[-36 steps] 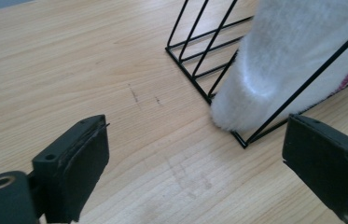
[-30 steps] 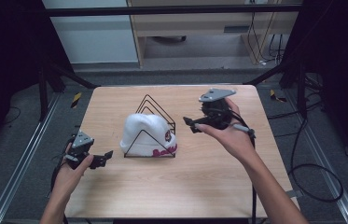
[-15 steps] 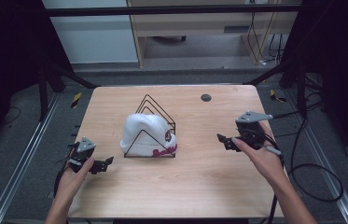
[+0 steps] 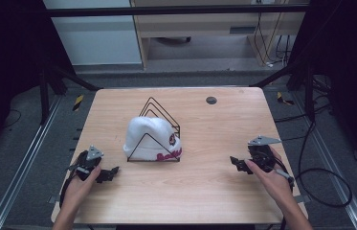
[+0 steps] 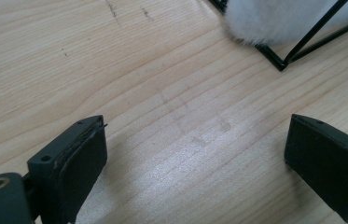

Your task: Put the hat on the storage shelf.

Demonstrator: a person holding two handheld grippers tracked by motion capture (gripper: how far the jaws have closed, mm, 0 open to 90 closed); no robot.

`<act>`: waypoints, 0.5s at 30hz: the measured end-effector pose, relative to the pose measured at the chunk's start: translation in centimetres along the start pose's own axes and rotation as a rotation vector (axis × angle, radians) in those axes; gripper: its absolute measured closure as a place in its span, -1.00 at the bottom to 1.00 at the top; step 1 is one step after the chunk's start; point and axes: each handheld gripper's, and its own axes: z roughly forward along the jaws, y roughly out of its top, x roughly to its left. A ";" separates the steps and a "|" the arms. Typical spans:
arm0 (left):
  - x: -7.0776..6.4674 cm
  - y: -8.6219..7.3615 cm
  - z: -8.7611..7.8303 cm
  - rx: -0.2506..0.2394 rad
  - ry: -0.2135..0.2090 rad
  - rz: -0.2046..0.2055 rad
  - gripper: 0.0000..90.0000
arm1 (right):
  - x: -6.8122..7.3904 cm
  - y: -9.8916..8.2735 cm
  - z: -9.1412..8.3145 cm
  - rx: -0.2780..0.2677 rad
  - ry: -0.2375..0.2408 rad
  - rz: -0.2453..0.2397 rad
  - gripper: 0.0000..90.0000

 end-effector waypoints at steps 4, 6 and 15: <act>0.0 -0.1 0.2 -0.010 -0.006 -0.011 -0.91 | -0.5 -0.7 0.8 0.020 -0.013 0.017 -0.73; 0.0 0.0 0.2 -0.012 -0.005 -0.012 -0.91 | -0.7 -1.1 1.2 0.035 -0.021 0.032 -0.73; 0.0 -0.2 0.5 -0.027 -0.018 -0.043 -0.95 | -1.2 -2.6 2.8 0.059 -0.059 0.079 -0.74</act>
